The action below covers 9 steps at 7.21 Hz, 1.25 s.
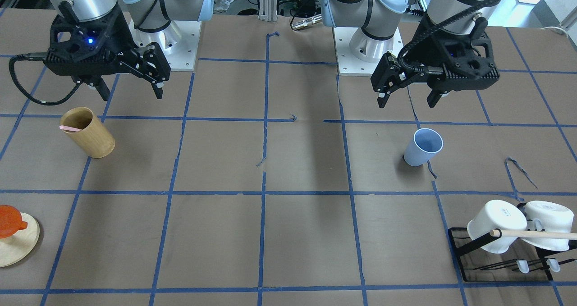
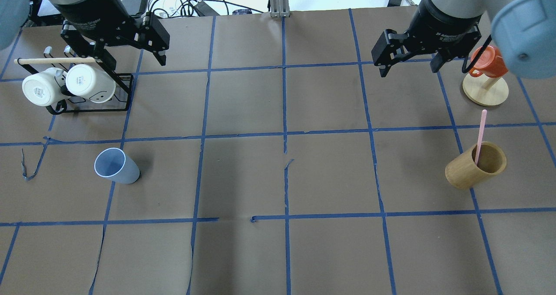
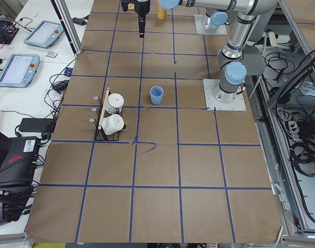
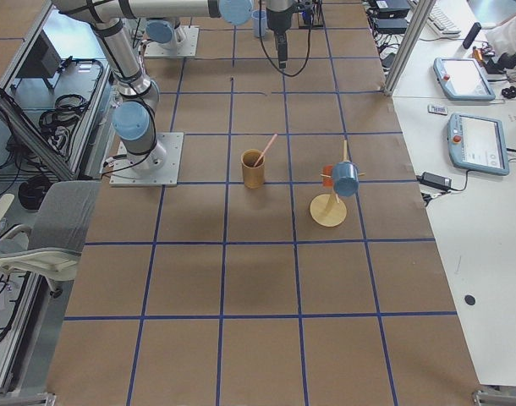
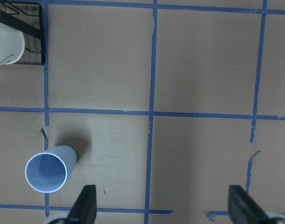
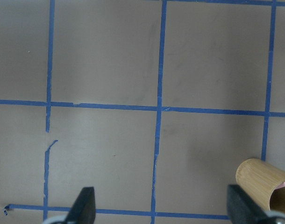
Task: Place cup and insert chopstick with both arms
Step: 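Lower the left gripper onto the light blue cup and grasp it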
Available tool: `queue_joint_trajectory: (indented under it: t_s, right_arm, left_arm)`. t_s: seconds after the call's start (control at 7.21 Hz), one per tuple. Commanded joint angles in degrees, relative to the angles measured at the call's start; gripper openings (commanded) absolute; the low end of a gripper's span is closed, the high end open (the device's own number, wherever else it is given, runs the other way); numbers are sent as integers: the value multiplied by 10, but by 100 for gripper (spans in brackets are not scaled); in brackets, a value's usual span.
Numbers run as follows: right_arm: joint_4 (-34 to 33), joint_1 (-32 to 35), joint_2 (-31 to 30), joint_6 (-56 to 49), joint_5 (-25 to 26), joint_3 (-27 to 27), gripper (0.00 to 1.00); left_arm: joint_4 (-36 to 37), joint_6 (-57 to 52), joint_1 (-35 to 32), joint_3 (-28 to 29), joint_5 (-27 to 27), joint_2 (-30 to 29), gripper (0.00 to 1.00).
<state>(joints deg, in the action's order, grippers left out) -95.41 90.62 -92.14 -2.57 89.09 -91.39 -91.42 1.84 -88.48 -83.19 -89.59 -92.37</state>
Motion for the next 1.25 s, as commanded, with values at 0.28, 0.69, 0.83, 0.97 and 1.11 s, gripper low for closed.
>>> queue_joint_trajectory:
  t_s: [0.28,0.69,0.83,0.97,1.11]
  right_arm:
    - [-4,0,0,-1,0,-1,100]
    - [0,-1,0,-1,0,-1,100]
    - [-1,-1,-1,0,1,-1,100]
    - [1,-1,-1,-1,1,-1,100]
    - [3,-1,-1,-6,0,-2,100]
  left_arm:
    - [56,-72,90,-139,1,-16,100]
    - [200,-118,131,-269,-53,-47,100]
    - [209,-151,162,-294,-52,-46,100]
    - [227,-149,165,-302,-51,-54,100]
    - [226,-154,166,-321,-50,-57,100]
